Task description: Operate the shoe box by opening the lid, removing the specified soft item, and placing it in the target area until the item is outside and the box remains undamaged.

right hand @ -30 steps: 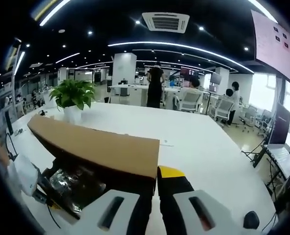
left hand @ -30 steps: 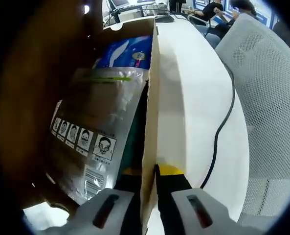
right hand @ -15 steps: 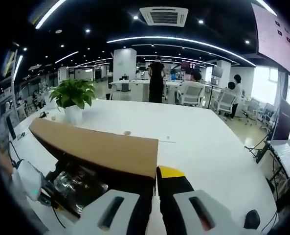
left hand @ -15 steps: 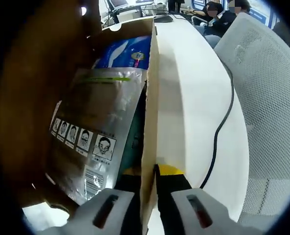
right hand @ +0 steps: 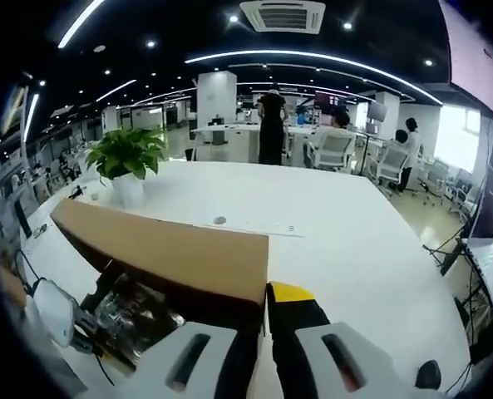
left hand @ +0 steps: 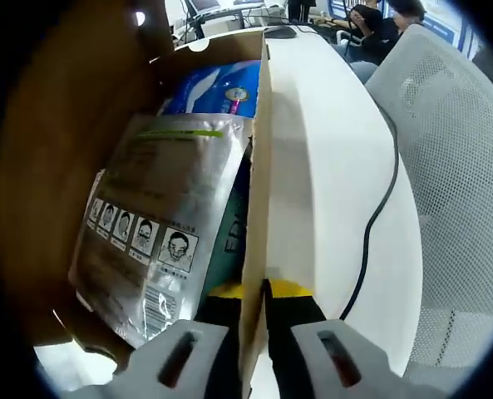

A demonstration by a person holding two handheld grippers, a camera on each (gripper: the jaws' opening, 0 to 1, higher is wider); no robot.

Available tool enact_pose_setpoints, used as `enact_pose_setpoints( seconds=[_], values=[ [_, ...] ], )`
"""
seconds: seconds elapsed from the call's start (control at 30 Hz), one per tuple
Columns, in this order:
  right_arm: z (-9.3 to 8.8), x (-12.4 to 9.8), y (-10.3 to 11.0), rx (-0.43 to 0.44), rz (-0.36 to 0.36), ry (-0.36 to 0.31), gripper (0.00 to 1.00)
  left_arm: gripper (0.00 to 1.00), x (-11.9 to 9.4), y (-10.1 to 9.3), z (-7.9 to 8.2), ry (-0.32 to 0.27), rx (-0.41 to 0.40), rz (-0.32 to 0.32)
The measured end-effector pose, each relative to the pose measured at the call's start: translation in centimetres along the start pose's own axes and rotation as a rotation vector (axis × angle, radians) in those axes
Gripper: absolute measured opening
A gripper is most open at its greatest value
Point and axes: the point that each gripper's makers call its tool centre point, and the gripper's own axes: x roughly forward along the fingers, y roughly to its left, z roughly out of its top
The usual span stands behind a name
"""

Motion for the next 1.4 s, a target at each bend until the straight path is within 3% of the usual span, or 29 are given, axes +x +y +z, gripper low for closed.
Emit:
enact_pose_setpoints(
  seconds=[0.13,0.5,0.73,0.8,0.87,1.17,1.3,1.4],
  values=[
    [0.4,0.3,0.0,-0.050,-0.015,-0.014,0.00,0.04,0.0,0.0,0.0,0.000,0.000,0.001],
    [1.2,1.4,-0.4,0.002,-0.007,-0.007,0.00,0.04,-0.1,0.1,0.0,0.000,-0.009,0.003],
    [1.9,2.6,-0.4,-0.037,0.026,0.000,0.00,0.04,-0.2,0.2,0.0,0.000,-0.008,0.003],
    [2.1,3.1,-0.4,-0.043,0.037,0.028,0.00,0.04,-0.2,0.2,0.0,0.000,-0.007,0.002],
    [1.8,3.4,-0.5,-0.007,0.037,0.101,0.00,0.04,-0.2,0.2,0.0,-0.001,-0.006,0.002],
    [2.0,3.9,-0.7,-0.006,0.013,0.146,0.00,0.04,-0.2,0.3,0.0,0.001,-0.008,-0.002],
    [2.0,4.2,-1.0,0.057,0.011,0.172,0.00,0.04,-0.2,0.2,0.0,-0.003,0.000,0.005],
    [2.0,4.0,-0.5,0.037,0.000,0.163,0.00,0.04,-0.2,0.2,0.1,-0.003,-0.003,0.003]
  ],
)
